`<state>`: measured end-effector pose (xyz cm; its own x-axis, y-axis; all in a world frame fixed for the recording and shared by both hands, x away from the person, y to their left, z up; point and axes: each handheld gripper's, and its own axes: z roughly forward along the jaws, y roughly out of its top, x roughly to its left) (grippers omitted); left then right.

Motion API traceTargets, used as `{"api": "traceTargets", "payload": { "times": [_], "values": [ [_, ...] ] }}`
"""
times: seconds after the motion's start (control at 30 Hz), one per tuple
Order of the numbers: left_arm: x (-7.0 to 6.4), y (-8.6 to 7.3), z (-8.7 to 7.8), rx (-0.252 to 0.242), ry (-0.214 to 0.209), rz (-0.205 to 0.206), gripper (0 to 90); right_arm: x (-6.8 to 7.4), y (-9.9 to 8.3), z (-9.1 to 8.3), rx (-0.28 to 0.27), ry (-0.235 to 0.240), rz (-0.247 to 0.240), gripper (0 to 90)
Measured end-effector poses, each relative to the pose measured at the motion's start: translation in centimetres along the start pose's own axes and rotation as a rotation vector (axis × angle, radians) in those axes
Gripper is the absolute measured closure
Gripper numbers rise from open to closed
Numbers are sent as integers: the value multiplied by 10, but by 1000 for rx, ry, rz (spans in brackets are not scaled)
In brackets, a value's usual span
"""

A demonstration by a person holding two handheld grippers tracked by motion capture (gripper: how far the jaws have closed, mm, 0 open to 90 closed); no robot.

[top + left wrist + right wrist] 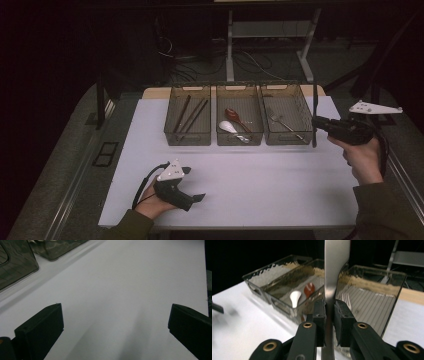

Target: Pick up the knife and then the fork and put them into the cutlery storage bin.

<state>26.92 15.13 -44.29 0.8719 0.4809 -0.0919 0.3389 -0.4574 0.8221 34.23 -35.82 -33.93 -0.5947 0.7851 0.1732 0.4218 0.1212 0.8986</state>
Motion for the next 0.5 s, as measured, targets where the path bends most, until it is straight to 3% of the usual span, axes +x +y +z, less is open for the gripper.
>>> {"api": "traceTargets", "payload": {
  "times": [0.17, 0.5],
  "values": [
    [0, 0, 0, -3, 1, -6, 0, -2, 11, 10, -20, -24, -9, 794],
    [0, 0, -1, -5, -1, -9, 0, -13, 28, 40, -1, -115, -24, 794]
  ]
}}
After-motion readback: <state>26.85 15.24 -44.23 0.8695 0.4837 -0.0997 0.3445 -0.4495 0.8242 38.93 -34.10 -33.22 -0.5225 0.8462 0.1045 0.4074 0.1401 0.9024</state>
